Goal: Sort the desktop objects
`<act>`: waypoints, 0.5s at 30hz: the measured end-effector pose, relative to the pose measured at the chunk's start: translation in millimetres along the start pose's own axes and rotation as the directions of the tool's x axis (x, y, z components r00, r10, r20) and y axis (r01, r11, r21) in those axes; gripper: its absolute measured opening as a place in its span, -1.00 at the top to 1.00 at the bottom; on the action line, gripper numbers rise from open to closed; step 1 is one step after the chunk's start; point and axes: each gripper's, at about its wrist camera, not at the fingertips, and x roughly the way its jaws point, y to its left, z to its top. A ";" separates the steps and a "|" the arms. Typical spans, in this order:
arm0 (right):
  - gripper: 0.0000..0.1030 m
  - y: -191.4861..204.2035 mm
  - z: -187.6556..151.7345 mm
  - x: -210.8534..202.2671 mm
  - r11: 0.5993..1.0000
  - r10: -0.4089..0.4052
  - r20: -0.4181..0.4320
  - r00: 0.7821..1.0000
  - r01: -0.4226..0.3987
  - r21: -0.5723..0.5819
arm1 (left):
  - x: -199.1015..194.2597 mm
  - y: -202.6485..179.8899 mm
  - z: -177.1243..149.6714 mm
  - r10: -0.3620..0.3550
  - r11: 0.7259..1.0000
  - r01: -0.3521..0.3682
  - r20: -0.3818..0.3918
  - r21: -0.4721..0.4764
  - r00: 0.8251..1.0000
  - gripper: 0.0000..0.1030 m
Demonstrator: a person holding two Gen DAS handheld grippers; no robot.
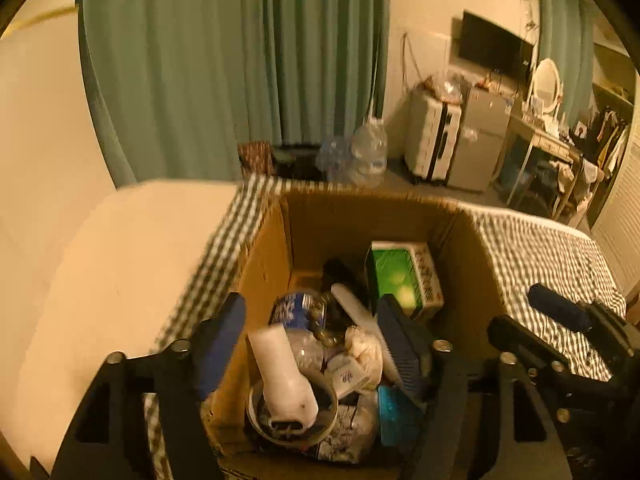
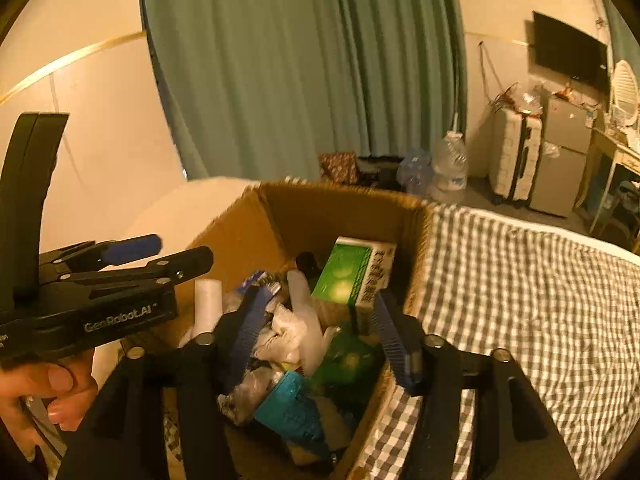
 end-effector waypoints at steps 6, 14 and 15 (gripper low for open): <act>-0.77 0.6 10.5 -36.9 1.000 0.009 0.080 0.997 -0.009 -0.003 | -34.9 -5.9 8.1 0.048 0.999 -0.049 0.135 0.006 0.990 -1.00; -0.99 7.5 24.3 -92.1 0.996 -0.083 0.210 0.974 0.090 -0.028 | -87.7 -15.5 16.8 0.059 0.997 -0.068 0.257 0.026 0.965 -1.00; -0.99 8.0 26.5 -99.7 0.994 -0.092 0.221 0.971 0.102 -0.031 | -91.3 -16.1 18.2 0.059 0.998 -0.067 0.261 0.022 0.964 -1.00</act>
